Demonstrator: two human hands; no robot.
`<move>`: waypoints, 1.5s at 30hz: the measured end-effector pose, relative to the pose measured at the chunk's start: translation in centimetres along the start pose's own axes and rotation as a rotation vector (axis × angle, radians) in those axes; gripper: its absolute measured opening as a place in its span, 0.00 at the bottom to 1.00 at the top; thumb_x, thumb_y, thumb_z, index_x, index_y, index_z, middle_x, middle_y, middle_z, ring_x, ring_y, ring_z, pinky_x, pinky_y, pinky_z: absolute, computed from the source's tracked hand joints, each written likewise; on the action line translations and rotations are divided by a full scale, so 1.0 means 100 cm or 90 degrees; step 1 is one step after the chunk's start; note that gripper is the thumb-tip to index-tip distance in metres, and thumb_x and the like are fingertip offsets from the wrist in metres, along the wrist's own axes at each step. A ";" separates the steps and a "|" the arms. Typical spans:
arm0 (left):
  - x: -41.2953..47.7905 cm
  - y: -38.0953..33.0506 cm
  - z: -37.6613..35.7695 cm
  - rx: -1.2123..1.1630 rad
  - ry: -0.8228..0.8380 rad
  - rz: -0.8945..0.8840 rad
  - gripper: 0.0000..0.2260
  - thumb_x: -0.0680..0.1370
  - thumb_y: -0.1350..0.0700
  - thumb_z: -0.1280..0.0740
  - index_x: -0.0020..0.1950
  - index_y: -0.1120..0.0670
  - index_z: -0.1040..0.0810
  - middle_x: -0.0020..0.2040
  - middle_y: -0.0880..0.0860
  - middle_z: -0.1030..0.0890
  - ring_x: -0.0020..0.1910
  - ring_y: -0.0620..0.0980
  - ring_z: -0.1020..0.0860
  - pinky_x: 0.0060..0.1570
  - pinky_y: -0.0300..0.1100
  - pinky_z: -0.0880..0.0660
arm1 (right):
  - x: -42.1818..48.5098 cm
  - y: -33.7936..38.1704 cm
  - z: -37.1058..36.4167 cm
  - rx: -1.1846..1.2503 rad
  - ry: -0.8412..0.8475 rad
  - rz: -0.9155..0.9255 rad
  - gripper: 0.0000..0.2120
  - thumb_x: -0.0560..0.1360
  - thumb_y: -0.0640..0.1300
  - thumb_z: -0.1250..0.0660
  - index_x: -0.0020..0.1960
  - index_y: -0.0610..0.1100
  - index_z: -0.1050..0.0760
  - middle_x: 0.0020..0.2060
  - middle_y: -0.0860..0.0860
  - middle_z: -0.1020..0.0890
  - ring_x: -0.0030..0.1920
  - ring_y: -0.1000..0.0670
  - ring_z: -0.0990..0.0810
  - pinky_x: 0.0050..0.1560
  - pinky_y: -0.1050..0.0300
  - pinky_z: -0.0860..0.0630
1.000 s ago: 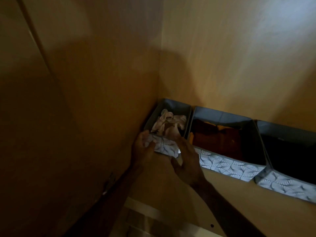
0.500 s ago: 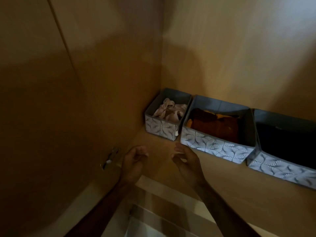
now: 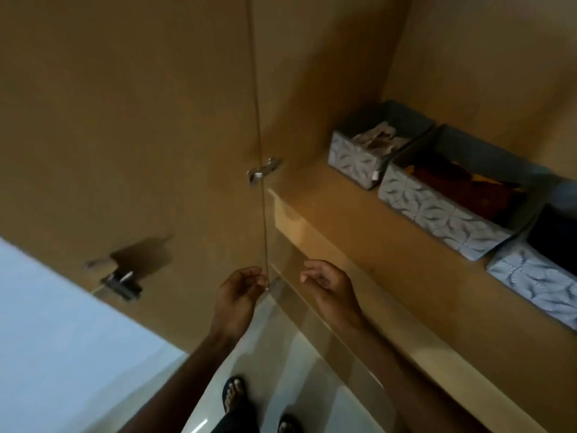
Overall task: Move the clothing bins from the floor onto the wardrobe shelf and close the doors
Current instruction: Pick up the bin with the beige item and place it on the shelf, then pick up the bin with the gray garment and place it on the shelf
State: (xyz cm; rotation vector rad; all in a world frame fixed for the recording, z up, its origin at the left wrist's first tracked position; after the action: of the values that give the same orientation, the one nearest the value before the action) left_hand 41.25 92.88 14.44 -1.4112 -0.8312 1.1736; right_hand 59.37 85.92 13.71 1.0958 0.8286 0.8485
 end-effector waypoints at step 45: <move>-0.795 0.337 0.221 -0.550 -1.443 0.390 0.07 0.77 0.58 0.31 0.54 0.51 0.20 0.49 0.52 0.16 0.50 0.50 0.18 0.52 0.45 0.21 | -0.743 -0.121 -0.514 -0.517 1.475 0.309 0.10 0.75 0.45 0.31 0.56 0.47 0.20 0.44 0.50 0.15 0.46 0.53 0.17 0.42 0.61 0.24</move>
State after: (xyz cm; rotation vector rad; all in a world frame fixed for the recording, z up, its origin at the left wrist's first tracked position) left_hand -5.24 18.32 -0.46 -0.0840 -2.6766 3.0446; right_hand -16.63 37.50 -0.05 -1.0365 1.6529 2.5321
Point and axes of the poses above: each hand's wrist, its own x-axis towards the middle knuckle, its own z-axis out of the back of the hand, y = z × x, the point moved 1 cm from there along x, towards the middle knuckle
